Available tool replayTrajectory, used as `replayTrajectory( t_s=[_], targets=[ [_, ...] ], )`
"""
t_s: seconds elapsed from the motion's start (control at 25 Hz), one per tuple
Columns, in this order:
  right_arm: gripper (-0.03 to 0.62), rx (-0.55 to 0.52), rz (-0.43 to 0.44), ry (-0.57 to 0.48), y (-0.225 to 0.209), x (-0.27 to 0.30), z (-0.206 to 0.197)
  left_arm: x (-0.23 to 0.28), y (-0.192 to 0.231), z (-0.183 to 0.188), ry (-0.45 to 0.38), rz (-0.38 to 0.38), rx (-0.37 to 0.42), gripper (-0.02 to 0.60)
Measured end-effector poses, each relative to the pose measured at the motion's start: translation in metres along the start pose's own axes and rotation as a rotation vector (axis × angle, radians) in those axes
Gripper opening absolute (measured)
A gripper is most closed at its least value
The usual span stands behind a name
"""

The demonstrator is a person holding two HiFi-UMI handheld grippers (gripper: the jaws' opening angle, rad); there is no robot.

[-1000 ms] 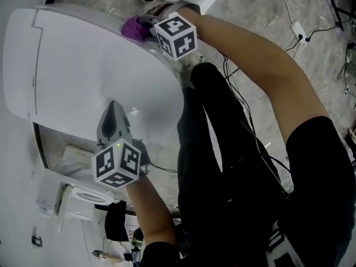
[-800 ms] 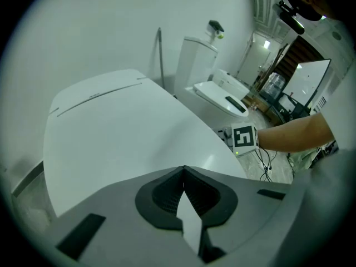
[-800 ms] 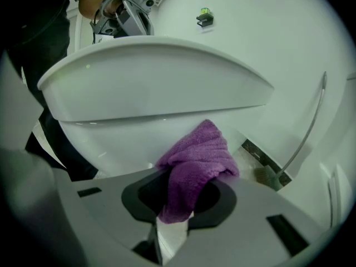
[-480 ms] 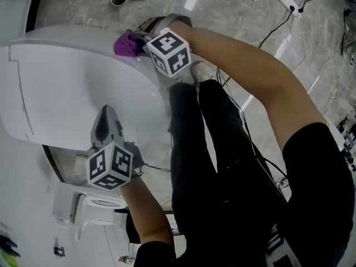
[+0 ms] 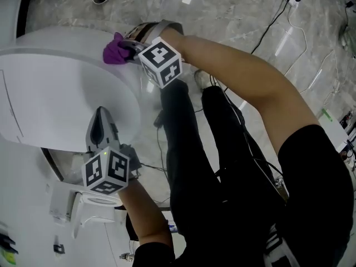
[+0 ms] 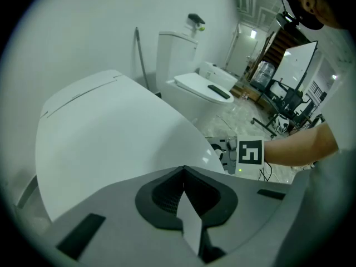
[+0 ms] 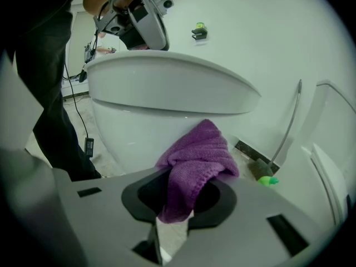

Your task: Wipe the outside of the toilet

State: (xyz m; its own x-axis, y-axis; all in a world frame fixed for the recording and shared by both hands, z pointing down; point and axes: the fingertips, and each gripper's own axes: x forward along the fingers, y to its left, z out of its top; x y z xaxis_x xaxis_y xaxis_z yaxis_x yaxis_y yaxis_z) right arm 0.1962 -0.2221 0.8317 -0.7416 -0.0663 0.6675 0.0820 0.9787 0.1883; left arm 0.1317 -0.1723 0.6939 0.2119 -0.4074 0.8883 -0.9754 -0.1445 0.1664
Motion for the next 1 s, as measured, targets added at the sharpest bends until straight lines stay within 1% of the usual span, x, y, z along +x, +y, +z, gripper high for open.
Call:
replayTrajectory(
  t_s=[0.16, 0.32, 0.4, 0.48, 0.6, 0.68, 0.8, 1.0],
  targets=[
    [0.083, -0.016, 0.002, 0.014, 0.029, -0.012, -0.002, -0.014, -0.016, -0.031, -0.009, 0.025, -0.057, 0.008],
    [0.084, -0.035, 0.033, 0.048, 0.076, -0.017, -0.002, -0.036, -0.030, -0.067, -0.031, 0.060, -0.131, 0.008],
    [0.084, -0.023, 0.044, 0.051, 0.099, -0.021, 0.001, -0.045, -0.040, -0.091, -0.032, 0.075, -0.178, 0.008],
    [0.084, 0.021, 0.031, 0.042, 0.114, -0.024, 0.009, -0.052, -0.047, -0.114, -0.024, 0.088, -0.222, 0.008],
    [0.083, 0.085, -0.002, 0.035, 0.127, -0.027, 0.020, -0.064, -0.056, -0.144, -0.007, 0.094, -0.281, 0.008],
    [0.083, 0.080, -0.007, 0.039, 0.134, -0.028, 0.023, -0.072, -0.065, -0.165, 0.008, 0.092, -0.303, 0.008],
    [0.083, 0.032, 0.005, 0.047, 0.144, -0.029, 0.027, -0.085, -0.071, -0.194, 0.020, 0.091, -0.318, 0.008],
    [0.083, 0.087, -0.007, 0.073, 0.161, -0.026, 0.044, -0.109, -0.057, -0.247, 0.031, 0.107, -0.385, 0.008]
  ],
)
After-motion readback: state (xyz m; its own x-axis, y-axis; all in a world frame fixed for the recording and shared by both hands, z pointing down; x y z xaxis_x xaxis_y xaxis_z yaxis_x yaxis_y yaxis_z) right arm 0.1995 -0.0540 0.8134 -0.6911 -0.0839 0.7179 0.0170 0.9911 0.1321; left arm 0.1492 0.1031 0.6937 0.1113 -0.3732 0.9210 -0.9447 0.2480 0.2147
